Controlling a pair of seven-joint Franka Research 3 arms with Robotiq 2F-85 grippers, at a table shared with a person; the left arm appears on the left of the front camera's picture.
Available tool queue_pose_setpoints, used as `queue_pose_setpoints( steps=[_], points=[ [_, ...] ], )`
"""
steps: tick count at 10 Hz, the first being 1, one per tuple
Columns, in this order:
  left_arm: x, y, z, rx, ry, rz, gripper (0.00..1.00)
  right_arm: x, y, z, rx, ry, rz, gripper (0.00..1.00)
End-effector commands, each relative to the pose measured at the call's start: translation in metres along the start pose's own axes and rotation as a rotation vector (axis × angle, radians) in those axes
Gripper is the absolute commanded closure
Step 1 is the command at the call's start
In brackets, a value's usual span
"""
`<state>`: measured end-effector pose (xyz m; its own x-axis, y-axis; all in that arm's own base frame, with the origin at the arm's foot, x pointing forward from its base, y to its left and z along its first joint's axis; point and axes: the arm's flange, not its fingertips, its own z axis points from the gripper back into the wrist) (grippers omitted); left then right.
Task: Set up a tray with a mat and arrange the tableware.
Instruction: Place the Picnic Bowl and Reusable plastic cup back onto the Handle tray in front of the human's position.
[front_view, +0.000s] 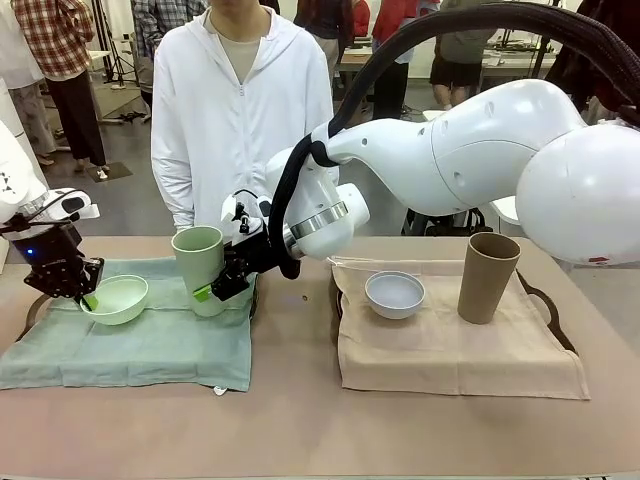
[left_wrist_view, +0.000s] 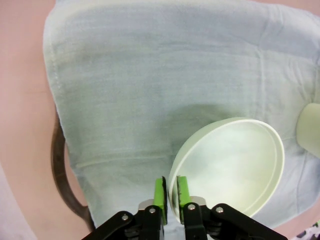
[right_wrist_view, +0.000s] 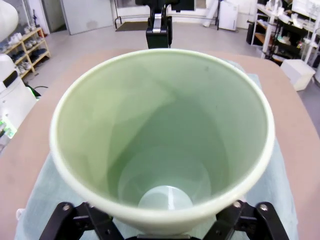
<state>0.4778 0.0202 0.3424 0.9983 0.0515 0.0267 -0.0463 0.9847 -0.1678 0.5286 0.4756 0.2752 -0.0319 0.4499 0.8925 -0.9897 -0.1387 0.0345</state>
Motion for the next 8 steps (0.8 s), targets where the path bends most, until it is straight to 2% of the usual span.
queue_pose_setpoints(
  steps=[1,2,3,4,5,6,7,8],
  points=[
    [0.0017,0.0003,-0.0006,0.013,0.009,0.022,0.0,0.0007,-0.0002,-0.0002,0.014,0.027,-0.03,0.0],
    [0.0009,0.0006,-0.0013,0.014,0.013,0.026,0.73,-0.0003,0.0001,-0.0003,0.012,0.032,-0.039,0.0],
    [0.0007,0.0011,-0.0005,0.014,0.021,0.028,0.0,-0.0004,0.0003,-0.0002,0.012,0.035,-0.046,0.0],
    [0.0004,0.0014,-0.0006,0.015,0.025,0.03,0.54,-0.0013,0.0005,0.0,0.012,0.033,-0.052,0.0],
    [0.0005,0.0017,-0.0001,0.015,0.029,0.031,0.0,-0.0017,0.0005,-0.0001,0.016,0.029,-0.057,0.0],
    [-0.0003,0.0018,-0.0001,0.014,0.034,0.032,0.34,-0.0023,0.0008,0.0001,0.02,0.029,-0.06,0.0],
    [-0.0003,0.0022,0.0006,0.013,0.037,0.031,0.0,-0.0027,0.0001,0.0003,0.02,0.027,-0.066,0.0],
    [-0.0006,0.0024,0.0006,0.013,0.038,0.032,0.14,-0.003,0.0002,0.0006,0.021,0.026,-0.072,0.0]
  ],
)
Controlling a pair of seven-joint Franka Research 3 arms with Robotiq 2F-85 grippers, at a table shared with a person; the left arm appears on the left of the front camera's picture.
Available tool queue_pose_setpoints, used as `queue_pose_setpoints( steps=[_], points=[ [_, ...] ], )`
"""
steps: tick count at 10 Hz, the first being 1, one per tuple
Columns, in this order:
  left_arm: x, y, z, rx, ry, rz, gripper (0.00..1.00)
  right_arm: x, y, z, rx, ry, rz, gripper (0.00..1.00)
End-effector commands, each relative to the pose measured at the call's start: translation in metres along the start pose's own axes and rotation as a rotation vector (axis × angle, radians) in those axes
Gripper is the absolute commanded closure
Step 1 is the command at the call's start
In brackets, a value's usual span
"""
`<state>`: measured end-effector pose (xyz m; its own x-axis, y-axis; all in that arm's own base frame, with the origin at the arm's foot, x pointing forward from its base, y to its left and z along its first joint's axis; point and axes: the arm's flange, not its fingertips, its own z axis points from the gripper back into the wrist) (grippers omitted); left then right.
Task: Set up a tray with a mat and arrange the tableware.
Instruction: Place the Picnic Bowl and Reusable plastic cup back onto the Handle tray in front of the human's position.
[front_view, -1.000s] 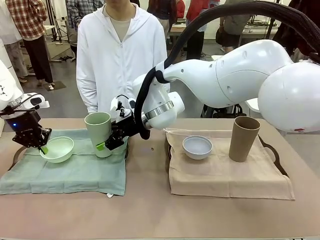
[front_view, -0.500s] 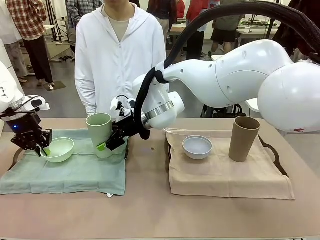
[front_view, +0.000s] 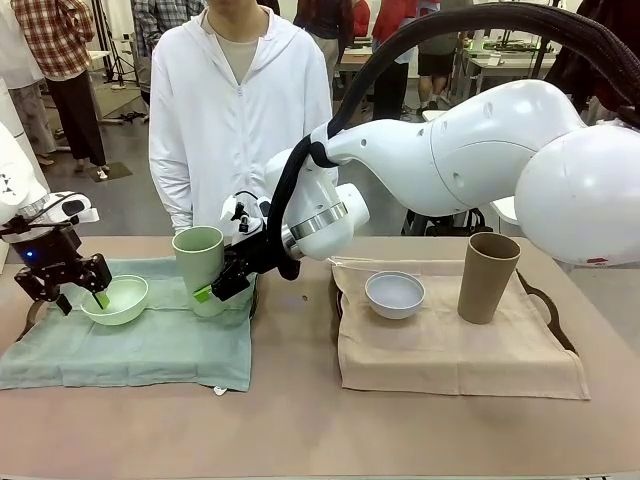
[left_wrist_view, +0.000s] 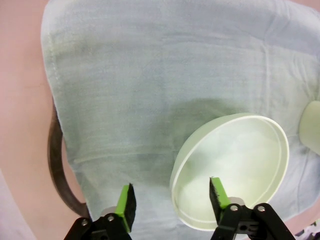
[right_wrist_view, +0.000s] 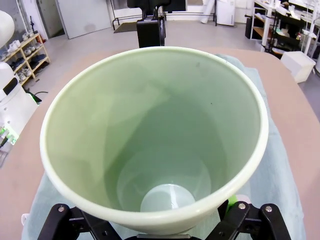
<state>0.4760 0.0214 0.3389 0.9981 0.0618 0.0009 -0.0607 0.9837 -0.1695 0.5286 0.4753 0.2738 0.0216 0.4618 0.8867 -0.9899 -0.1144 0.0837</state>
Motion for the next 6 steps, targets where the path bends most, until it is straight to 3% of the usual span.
queue_pose_setpoints(
  steps=[1,4,5,6],
  points=[
    [0.0016,0.0008,0.0042,0.012,0.017,0.019,0.0,-0.0016,-0.0003,0.001,0.021,0.021,-0.02,0.0],
    [-0.0031,0.0001,0.0088,0.045,0.073,0.015,0.0,-0.0009,-0.0004,0.0003,0.002,0.0,-0.006,0.0],
    [-0.0002,0.0001,0.0005,-0.001,0.008,0.0,0.0,-0.0009,-0.0004,0.0003,0.002,0.0,-0.006,0.0],
    [-0.0002,0.0001,0.0005,-0.001,0.008,0.0,0.0,-0.0009,-0.0004,0.0003,0.002,0.0,-0.006,0.0]
  ],
)
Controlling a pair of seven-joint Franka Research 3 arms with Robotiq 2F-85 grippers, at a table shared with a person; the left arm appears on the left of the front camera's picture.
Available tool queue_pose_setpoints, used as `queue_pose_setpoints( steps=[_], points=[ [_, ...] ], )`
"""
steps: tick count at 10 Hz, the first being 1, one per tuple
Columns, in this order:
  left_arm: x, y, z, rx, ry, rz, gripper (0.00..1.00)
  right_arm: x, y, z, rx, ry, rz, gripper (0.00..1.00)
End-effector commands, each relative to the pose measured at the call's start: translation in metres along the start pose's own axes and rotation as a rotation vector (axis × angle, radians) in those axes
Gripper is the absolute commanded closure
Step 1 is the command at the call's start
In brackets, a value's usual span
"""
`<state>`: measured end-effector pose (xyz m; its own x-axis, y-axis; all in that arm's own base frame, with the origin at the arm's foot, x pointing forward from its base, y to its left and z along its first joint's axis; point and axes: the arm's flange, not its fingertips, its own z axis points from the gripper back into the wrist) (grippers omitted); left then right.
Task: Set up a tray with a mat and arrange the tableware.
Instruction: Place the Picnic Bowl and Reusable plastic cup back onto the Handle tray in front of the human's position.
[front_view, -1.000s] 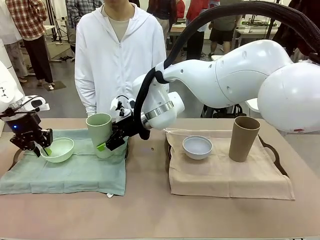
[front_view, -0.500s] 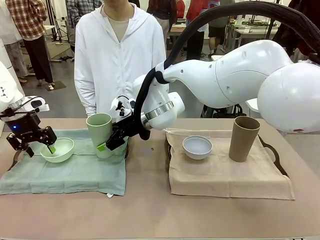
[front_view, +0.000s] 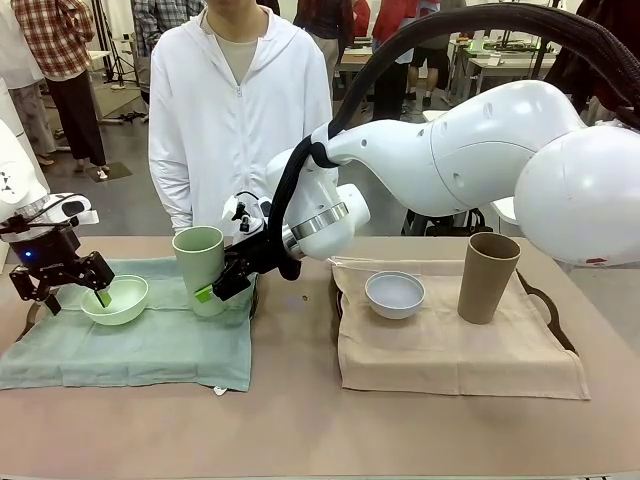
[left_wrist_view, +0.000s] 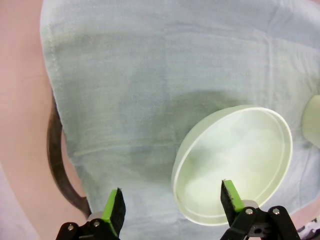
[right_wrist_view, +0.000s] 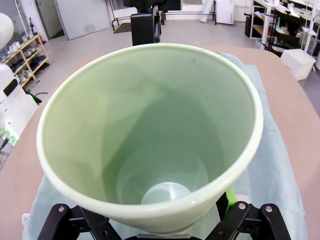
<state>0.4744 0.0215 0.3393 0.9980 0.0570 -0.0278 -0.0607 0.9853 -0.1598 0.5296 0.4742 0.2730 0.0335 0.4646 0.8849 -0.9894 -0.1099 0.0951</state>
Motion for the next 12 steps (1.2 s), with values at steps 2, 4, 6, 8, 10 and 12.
queue_pose_setpoints(
  steps=[2,4,6,8,10,12],
  points=[
    [0.0,0.0,0.0,0.0,0.0,0.0,0.0,0.0,0.0,0.0,0.0,0.0,0.0,0.0],
    [-0.01,-0.004,0.025,-0.002,-0.041,0.009,0.0,0.004,0.008,0.018,0.027,0.03,-0.048,0.0],
    [-0.015,-0.011,0.042,0.002,-0.057,-0.003,0.0,0.004,0.018,0.039,-0.008,0.048,-0.079,0.0],
    [-0.015,-0.021,0.056,0.004,-0.06,-0.025,0.0,0.0,0.026,0.054,-0.014,0.065,-0.117,0.0],
    [-0.02,-0.038,0.076,0.017,-0.069,-0.054,0.0,0.007,0.047,0.077,-0.043,0.153,-0.233,0.0],
    [-0.021,-0.068,0.102,0.012,-0.073,-0.127,0.0,0.044,0.086,0.12,-0.131,0.304,-0.367,0.0]
  ],
)
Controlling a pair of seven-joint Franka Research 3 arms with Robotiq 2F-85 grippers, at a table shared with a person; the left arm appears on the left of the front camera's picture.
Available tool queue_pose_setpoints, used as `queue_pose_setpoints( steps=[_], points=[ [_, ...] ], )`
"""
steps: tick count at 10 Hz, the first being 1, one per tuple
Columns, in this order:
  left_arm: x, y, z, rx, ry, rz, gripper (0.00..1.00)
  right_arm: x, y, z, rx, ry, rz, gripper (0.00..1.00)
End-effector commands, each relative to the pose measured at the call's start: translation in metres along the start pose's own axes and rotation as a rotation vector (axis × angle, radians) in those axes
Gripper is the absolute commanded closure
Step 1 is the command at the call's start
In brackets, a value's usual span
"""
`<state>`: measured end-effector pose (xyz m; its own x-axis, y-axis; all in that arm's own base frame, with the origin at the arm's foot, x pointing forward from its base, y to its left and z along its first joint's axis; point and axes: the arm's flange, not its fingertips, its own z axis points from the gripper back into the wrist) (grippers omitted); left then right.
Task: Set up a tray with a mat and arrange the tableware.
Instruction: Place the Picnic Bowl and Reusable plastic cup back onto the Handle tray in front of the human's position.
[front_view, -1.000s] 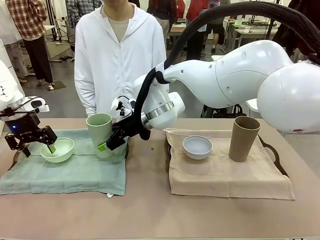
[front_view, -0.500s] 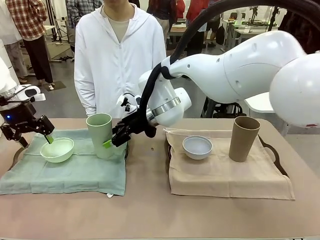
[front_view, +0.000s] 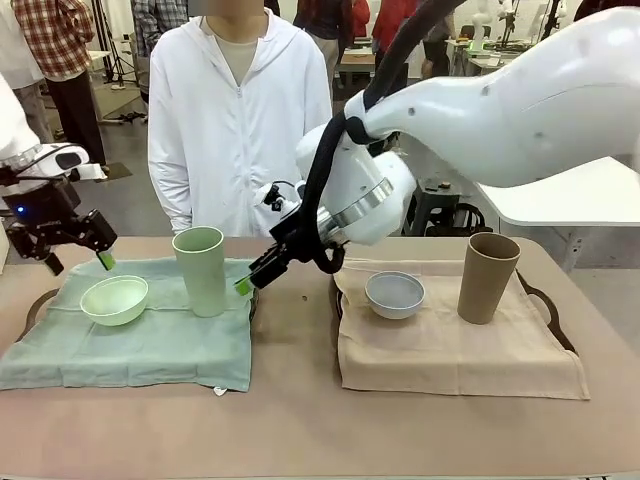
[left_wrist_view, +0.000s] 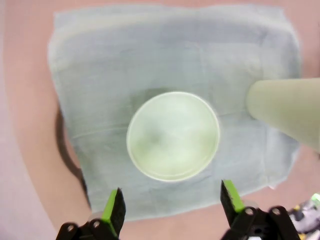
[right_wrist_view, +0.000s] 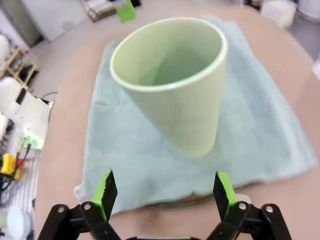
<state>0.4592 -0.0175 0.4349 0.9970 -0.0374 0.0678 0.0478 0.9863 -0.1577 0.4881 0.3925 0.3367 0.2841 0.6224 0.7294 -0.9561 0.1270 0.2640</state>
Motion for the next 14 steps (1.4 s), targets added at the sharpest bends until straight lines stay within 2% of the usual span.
queue_pose_setpoints(
  steps=[1,3,6,8,10,11,14],
  points=[
    [0.004,-0.031,0.026,0.01,-0.004,-0.062,0.0,0.019,0.05,0.063,-0.086,0.148,-0.181,0.0],
    [-0.002,-0.067,0.042,0.033,-0.015,-0.137,0.0,0.031,0.086,0.119,-0.207,0.221,-0.35,0.0],
    [-0.006,-0.11,0.058,0.098,-0.011,-0.18,0.0,0.066,0.133,0.173,-0.382,0.446,-0.553,0.0],
    [-0.008,-0.122,0.065,0.143,-0.025,-0.152,0.0,0.093,0.148,0.18,-0.441,0.537,-0.61,0.0],
    [-0.013,-0.12,0.076,0.187,-0.049,-0.123,0.0,0.108,0.147,0.174,-0.513,0.681,-0.66,0.0],
    [-0.007,-0.122,0.064,0.12,-0.036,-0.174,0.0,0.082,0.161,0.191,-0.488,0.539,-0.613,0.0],
    [-0.007,-0.122,0.064,0.12,-0.036,-0.174,0.0,0.082,0.161,0.191,-0.488,0.539,-0.613,0.0]
  ],
)
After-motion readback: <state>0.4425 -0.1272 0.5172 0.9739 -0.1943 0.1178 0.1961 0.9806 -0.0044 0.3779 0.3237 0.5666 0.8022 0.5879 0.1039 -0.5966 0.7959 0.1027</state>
